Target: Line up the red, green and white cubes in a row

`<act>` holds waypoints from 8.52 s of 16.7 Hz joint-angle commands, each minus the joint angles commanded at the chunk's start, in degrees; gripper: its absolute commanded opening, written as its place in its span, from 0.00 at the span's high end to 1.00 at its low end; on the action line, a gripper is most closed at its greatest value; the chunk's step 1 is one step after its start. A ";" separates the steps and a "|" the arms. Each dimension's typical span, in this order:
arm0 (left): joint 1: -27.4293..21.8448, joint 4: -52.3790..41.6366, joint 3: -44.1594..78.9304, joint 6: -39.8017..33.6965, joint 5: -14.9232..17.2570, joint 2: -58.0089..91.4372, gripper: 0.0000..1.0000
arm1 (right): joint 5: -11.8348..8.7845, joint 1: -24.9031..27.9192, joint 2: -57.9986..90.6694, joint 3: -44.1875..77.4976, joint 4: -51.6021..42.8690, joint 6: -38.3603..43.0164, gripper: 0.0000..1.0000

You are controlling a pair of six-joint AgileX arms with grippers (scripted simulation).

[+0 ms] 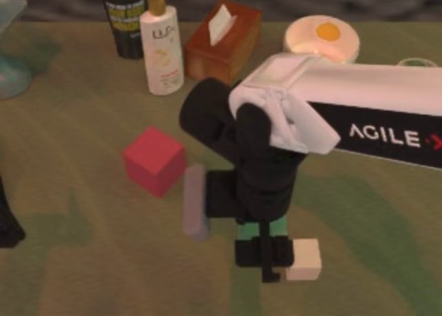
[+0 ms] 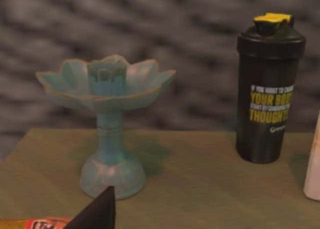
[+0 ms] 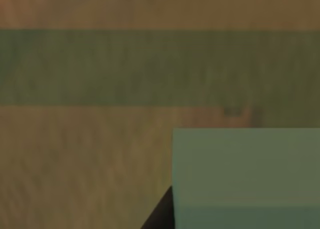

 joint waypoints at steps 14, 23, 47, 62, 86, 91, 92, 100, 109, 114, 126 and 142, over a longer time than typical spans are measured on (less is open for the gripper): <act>0.00 0.00 0.00 0.00 0.00 0.00 0.00 | 0.10 0.28 5.09 -8.85 14.32 0.13 0.92; 0.00 0.00 0.00 0.00 0.00 0.00 0.00 | 0.10 0.28 5.09 -8.85 14.32 0.13 0.25; 0.00 0.00 0.00 0.00 0.00 0.00 0.00 | 0.06 0.63 -0.71 -0.44 0.15 -0.09 0.00; -10.30 -29.08 44.97 5.77 0.05 53.38 0.00 | -2.99 -21.14 -48.25 -34.10 27.08 15.40 0.00; -24.14 -66.28 103.79 13.68 0.19 127.58 0.00 | 0.25 -48.64 -115.07 -86.18 61.34 40.04 0.00; -24.22 -55.52 97.44 13.75 0.23 131.42 0.00 | 0.25 -48.64 -115.07 -86.18 61.34 40.04 0.00; -24.23 -53.35 96.13 13.76 0.24 132.26 0.00 | 0.25 -48.64 -115.07 -86.18 61.34 40.04 0.00; -24.26 -50.46 94.17 13.77 0.25 133.71 0.15 | 0.25 -48.64 -115.07 -86.18 61.34 40.04 0.00; -24.26 -50.46 94.17 13.77 0.25 133.71 0.83 | 0.25 -48.64 -115.07 -86.18 61.34 40.04 0.00; -24.26 -50.46 94.17 13.77 0.25 133.71 1.00 | 0.25 -48.64 -115.07 -86.18 61.34 40.04 0.00; -23.50 -59.73 99.54 13.70 0.28 130.03 1.00 | 0.25 -48.64 -115.07 -86.18 61.34 40.04 0.00; -30.65 -61.19 90.12 -6.05 0.06 119.05 1.00 | 0.25 -48.64 -115.07 -86.18 61.34 40.04 0.00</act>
